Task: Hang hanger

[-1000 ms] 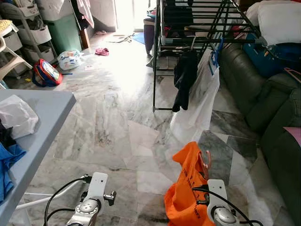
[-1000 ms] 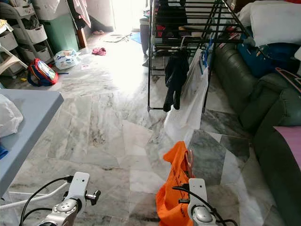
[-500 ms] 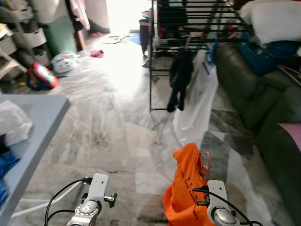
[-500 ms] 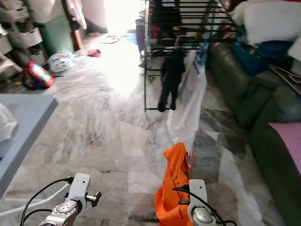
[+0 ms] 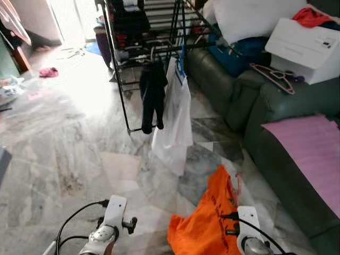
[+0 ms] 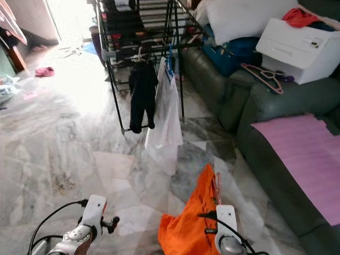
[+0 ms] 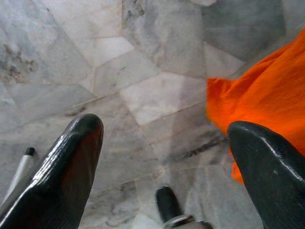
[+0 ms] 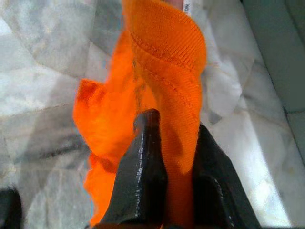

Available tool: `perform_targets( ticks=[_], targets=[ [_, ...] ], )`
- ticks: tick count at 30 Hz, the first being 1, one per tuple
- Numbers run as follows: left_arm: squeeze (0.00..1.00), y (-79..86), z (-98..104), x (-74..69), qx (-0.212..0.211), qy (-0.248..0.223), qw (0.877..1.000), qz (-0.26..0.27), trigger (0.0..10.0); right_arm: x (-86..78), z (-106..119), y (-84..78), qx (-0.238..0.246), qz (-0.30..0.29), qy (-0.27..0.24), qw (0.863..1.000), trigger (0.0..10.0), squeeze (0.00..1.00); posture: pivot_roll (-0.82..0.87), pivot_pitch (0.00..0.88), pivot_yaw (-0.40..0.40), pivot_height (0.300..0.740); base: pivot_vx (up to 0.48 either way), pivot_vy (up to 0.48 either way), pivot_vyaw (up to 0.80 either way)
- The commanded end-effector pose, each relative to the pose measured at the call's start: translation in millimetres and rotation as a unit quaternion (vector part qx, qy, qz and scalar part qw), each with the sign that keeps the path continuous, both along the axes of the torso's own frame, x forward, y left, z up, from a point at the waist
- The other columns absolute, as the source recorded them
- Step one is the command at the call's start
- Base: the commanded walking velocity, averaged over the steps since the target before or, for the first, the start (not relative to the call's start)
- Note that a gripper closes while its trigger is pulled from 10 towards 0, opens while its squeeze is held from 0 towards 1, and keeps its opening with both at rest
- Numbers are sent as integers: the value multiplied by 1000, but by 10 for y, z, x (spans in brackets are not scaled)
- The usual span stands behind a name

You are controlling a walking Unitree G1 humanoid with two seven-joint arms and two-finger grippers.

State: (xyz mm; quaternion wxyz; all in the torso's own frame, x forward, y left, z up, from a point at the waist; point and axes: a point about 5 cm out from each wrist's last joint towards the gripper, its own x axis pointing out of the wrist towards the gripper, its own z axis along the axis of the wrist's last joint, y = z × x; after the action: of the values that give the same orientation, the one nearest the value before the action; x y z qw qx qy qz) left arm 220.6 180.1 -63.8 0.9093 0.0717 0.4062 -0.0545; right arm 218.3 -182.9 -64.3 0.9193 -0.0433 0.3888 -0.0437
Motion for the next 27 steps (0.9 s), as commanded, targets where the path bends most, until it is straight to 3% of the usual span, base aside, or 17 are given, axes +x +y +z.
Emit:
perform_targets(
  ticks=[1, 5, 23, 27],
  targets=[
    [0, -77, 33, 67, -6, -9, 1000, -7, 10000, -27, -1, -96, -9, -7, 0, 1000, 10000, 0, -52, 0, 16, 740, 368, 0, 0],
    [0, -99, 31, 65, -7, -9, 1000, -8, 10000, -18, 4, -76, -9, 5, -4, 1000, 10000, 0, -52, 0, 16, 740, 365, 0, 144],
    [0, -62, 30, 57, 1, -9, 1000, -14, 10000, 63, 59, -46, -8, 15, -27, 999, 10000, 0, -61, 1, 19, 740, 332, 0, 692],
    [0, -40, 19, 38, 8, -5, 1000, -15, 10000, 58, 57, -47, -8, 15, -27, 999, 10000, 0, -60, 1, 17, 740, 69, 0, 766]
  ],
)
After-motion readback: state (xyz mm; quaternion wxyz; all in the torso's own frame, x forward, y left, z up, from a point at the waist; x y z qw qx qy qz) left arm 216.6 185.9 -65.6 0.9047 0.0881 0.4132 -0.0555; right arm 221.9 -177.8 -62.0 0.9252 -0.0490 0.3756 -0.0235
